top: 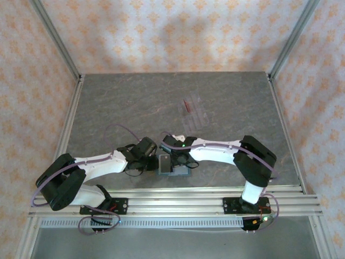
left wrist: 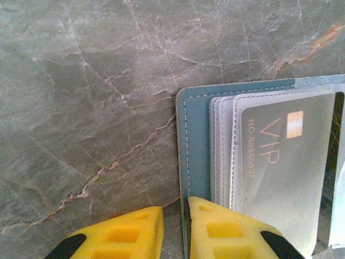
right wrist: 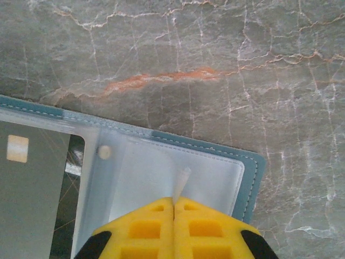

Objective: Put the credit cards into the card holder
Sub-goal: Flip over the card slot in the card holder.

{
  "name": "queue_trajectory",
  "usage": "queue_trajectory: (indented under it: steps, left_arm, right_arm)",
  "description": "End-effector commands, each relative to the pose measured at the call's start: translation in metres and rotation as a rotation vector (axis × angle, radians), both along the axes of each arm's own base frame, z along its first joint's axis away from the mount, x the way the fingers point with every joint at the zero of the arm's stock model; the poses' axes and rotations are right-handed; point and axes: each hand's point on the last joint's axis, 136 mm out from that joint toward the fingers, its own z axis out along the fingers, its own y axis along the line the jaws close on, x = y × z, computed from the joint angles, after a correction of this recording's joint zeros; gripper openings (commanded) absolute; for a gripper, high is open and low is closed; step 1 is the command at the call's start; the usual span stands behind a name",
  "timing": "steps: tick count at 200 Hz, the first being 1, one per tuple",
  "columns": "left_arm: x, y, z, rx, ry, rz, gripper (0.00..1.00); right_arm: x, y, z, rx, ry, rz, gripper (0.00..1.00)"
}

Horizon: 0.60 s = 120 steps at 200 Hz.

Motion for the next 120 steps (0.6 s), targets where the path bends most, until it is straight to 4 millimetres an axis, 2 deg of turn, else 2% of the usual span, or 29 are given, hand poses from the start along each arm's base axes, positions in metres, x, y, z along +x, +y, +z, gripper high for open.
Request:
queue_trajectory:
  steps: [1,99,120]
  left_arm:
    - [-0.014,0.013,-0.020,0.057,0.047,0.010,0.19]
    - [-0.015,0.004,-0.025,0.035,0.054,0.010,0.19]
    - [-0.016,0.003,-0.025,0.032,0.053,0.011,0.19]
  right_arm:
    - [0.004,-0.013,0.006,-0.075,-0.029,-0.004,0.00]
    - [0.001,0.036,0.028,0.146,0.025,0.044,0.00]
    - [-0.003,0.046,0.029,0.191,0.052,0.044,0.07]
